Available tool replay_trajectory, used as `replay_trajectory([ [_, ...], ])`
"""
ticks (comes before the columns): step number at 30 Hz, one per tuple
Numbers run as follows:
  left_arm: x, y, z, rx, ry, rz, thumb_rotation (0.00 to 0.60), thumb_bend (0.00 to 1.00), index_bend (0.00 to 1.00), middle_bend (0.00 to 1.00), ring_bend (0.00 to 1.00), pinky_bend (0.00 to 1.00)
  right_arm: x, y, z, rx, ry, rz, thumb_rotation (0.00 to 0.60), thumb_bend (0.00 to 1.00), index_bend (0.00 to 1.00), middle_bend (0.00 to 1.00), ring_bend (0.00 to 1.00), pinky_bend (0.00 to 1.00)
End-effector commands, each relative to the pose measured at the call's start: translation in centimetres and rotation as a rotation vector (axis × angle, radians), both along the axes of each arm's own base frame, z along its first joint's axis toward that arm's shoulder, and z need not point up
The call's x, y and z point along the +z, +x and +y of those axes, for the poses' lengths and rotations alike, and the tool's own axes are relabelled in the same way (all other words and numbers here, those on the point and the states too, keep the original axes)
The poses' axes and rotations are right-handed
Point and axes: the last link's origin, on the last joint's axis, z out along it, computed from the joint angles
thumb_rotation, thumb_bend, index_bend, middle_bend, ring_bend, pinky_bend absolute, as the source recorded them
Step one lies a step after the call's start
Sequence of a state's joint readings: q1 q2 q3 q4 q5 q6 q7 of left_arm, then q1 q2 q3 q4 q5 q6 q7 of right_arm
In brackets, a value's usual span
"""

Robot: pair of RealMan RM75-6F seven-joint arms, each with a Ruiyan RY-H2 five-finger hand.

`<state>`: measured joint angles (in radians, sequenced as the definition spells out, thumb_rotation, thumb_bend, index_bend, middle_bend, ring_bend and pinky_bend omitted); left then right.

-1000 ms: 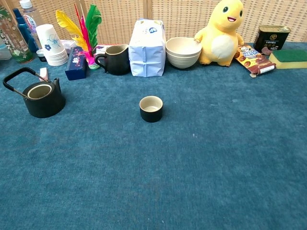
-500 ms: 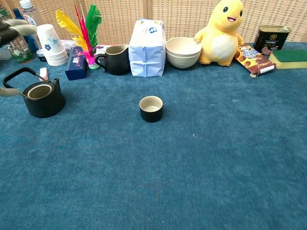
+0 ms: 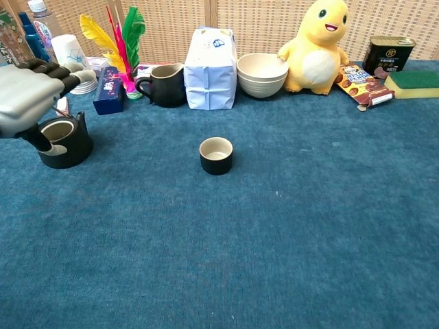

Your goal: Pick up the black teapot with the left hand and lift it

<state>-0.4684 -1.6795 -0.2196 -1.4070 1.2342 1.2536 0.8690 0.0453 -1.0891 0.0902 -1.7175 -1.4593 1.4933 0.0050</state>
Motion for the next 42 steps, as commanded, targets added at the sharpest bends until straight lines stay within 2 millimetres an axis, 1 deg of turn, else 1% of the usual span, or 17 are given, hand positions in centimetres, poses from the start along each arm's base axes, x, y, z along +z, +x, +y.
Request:
replay_trajectory([
  [1,-0.7,0.0,0.2,0.012,0.007,0.018,0.600,0.13,0.00,0.00,0.00,0.02,0.0,0.1,0.2,0.011,0.002,-0.002,0.600,0.00,0.00,0.00,0.00,0.00],
  [6,-1.0,-0.2,0.5,0.025,0.023,0.034,0.600,0.13,0.00,0.00,0.00,0.02,0.1,0.0,0.1,0.004,0.002,-0.009,0.600,0.00,0.00,0.00,0.00,0.00],
  [14,-1.1,-1.3,1.7,0.067,0.047,0.056,0.600,0.13,0.00,0.00,0.00,0.02,0.1,0.1,0.3,0.010,0.010,-0.019,0.600,0.00,0.00,0.00,0.00,0.00],
  [25,-1.1,-2.2,4.2,0.111,0.082,0.048,0.600,0.13,0.00,0.00,0.00,0.02,-0.2,0.6,0.7,0.026,0.031,-0.031,0.600,0.00,0.00,0.00,0.00,0.00],
  [28,-0.5,-2.7,4.7,0.123,0.101,0.052,0.600,0.13,0.00,0.00,0.00,0.02,0.0,0.4,0.7,0.020,0.027,-0.034,0.600,0.00,0.00,0.00,0.00,0.00],
  [34,1.2,-4.6,5.8,0.161,0.143,0.066,0.600,0.13,0.00,0.00,0.00,0.02,-0.1,0.3,0.6,0.017,0.030,-0.042,0.600,0.00,0.00,0.00,0.00,0.00],
  [42,4.6,-7.4,7.9,0.214,0.207,0.083,0.600,0.13,0.00,0.00,0.00,0.02,-0.3,0.3,0.6,0.017,0.042,-0.047,0.600,0.00,0.00,0.00,0.00,0.00],
])
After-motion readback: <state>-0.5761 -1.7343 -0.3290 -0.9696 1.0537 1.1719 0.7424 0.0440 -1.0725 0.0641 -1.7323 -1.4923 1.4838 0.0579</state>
